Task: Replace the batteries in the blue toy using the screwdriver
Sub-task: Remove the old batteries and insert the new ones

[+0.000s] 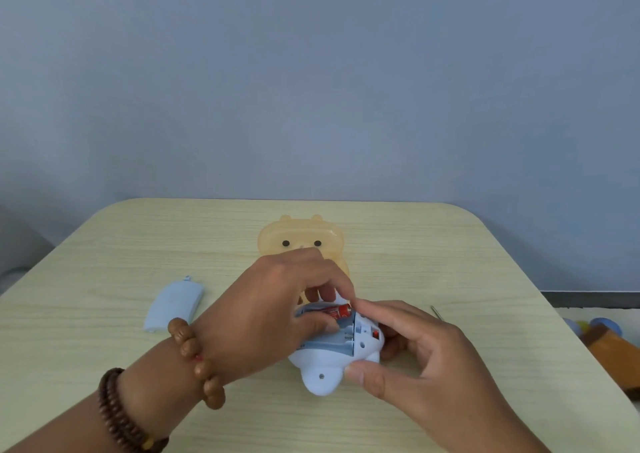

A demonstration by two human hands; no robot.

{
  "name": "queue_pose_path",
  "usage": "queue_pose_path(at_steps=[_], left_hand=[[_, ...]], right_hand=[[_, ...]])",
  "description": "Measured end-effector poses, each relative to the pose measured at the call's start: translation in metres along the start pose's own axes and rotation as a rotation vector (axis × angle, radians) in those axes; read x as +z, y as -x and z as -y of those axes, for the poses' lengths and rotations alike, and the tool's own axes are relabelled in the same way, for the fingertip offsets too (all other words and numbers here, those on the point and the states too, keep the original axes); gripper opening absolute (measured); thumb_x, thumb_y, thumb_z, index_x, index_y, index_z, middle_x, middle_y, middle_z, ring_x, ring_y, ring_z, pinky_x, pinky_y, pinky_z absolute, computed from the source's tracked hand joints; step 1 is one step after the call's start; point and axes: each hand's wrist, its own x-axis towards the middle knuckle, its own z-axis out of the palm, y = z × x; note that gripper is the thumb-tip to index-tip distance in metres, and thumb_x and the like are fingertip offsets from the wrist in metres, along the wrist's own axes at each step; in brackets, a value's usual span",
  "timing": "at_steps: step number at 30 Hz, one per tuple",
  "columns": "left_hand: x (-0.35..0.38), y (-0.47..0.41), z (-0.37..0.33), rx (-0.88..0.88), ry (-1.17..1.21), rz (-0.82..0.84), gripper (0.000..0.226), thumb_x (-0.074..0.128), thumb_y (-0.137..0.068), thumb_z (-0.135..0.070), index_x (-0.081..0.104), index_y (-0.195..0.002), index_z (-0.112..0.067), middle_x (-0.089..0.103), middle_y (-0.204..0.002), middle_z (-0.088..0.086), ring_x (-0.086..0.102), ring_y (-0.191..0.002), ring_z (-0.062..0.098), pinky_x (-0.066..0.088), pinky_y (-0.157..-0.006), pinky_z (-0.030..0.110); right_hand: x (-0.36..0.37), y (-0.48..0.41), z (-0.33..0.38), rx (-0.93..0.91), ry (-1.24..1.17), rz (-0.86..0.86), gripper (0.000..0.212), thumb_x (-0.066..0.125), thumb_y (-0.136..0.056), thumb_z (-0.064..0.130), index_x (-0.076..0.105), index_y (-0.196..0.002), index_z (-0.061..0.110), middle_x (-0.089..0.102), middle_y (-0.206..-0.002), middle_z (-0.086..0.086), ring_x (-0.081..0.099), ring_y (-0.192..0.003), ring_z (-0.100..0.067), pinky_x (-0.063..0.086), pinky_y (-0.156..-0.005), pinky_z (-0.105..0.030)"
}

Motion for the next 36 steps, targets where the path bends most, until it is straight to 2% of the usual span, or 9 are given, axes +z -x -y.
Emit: queue_pose_path(at_steps=[3, 14, 19, 21, 23, 25, 29, 33, 36], left_hand=[[0.001, 0.001, 0.001, 0.019, 0.011, -0.005, 0.026, 0.083, -0.077, -0.024, 0.075, -0.096, -0.039, 0.062, -0.090, -0.019, 0.062, -0.085, 0.005, 0.052, -0.070, 0.021], [0.004, 0.006, 0.008, 0.075, 0.021, -0.078, 0.008, 0.077, -0.079, -0.034, 0.079, -0.086, -0.034, 0.068, -0.088, -0.015, 0.065, -0.076, 0.004, 0.052, -0.062, 0.024], [0.004, 0.010, 0.007, 0.093, -0.028, -0.084, 0.018, 0.063, -0.084, -0.041, 0.078, -0.081, -0.031, 0.067, -0.091, -0.017, 0.065, -0.079, 0.002, 0.054, -0.060, 0.032], [0.002, 0.010, 0.005, 0.099, -0.072, -0.064, 0.020, 0.059, -0.086, -0.041, 0.076, -0.085, -0.032, 0.066, -0.094, -0.017, 0.064, -0.081, 0.003, 0.055, -0.061, 0.034], [0.000, 0.010, 0.003, 0.115, -0.106, -0.040, 0.017, 0.059, -0.090, -0.040, 0.074, -0.097, -0.036, 0.066, -0.097, -0.017, 0.063, -0.086, 0.003, 0.055, -0.065, 0.034], [-0.001, 0.013, 0.001, 0.144, -0.141, -0.029, 0.021, 0.056, -0.095, -0.041, 0.071, -0.109, -0.037, 0.064, -0.102, -0.017, 0.061, -0.091, 0.005, 0.054, -0.068, 0.034], [0.005, 0.024, 0.006, 0.170, -0.152, 0.002, 0.033, 0.052, -0.096, -0.053, 0.069, -0.118, -0.035, 0.057, -0.116, -0.012, 0.056, -0.104, 0.008, 0.054, -0.074, 0.033], [0.012, 0.032, 0.011, 0.162, -0.096, 0.015, 0.046, 0.057, -0.091, -0.061, 0.061, -0.130, -0.035, 0.049, -0.125, -0.012, 0.048, -0.117, 0.008, 0.053, -0.083, 0.033], [0.016, 0.032, 0.012, 0.165, -0.070, 0.002, 0.049, 0.063, -0.088, -0.061, 0.060, -0.130, -0.037, 0.047, -0.127, -0.012, 0.048, -0.119, 0.009, 0.053, -0.085, 0.033]], right_hand=[[0.000, 0.000, 0.000, -0.005, 0.006, 0.005, 0.058, 0.086, -0.069, 0.038, 0.069, -0.122, 0.051, 0.074, -0.117, 0.010, 0.069, -0.096, -0.022, 0.058, -0.085, -0.043], [0.001, 0.000, -0.001, 0.011, -0.017, -0.022, 0.062, 0.086, -0.064, 0.045, 0.068, -0.123, 0.050, 0.074, -0.121, 0.012, 0.071, -0.098, -0.022, 0.059, -0.087, -0.048], [0.001, 0.000, -0.002, 0.022, -0.041, -0.029, 0.069, 0.086, -0.059, 0.068, 0.067, -0.124, 0.051, 0.072, -0.126, 0.012, 0.072, -0.102, -0.022, 0.058, -0.091, -0.050], [0.001, 0.001, -0.001, 0.023, -0.036, -0.018, 0.068, 0.089, -0.059, 0.062, 0.068, -0.123, 0.052, 0.072, -0.126, 0.011, 0.072, -0.102, -0.023, 0.058, -0.090, -0.050], [0.000, 0.001, 0.001, 0.020, -0.024, -0.001, 0.062, 0.090, -0.064, 0.044, 0.069, -0.121, 0.052, 0.073, -0.124, 0.010, 0.072, -0.103, -0.022, 0.059, -0.090, -0.050], [-0.001, 0.001, 0.002, 0.020, -0.021, 0.008, 0.059, 0.088, -0.066, 0.038, 0.070, -0.121, 0.050, 0.073, -0.123, 0.008, 0.072, -0.103, -0.022, 0.059, -0.089, -0.049], [0.000, 0.001, 0.000, 0.036, -0.036, -0.012, 0.063, 0.089, -0.063, 0.042, 0.069, -0.123, 0.048, 0.073, -0.124, 0.010, 0.072, -0.105, -0.020, 0.059, -0.090, -0.047], [0.000, 0.001, -0.001, 0.042, -0.052, -0.028, 0.073, 0.086, -0.058, 0.071, 0.068, -0.125, 0.048, 0.073, -0.125, 0.010, 0.072, -0.102, -0.023, 0.058, -0.091, -0.050], [0.000, 0.002, -0.002, 0.046, -0.068, -0.037, 0.074, 0.083, -0.057, 0.076, 0.068, -0.124, 0.048, 0.073, -0.124, 0.009, 0.072, -0.100, -0.024, 0.058, -0.091, -0.051]])
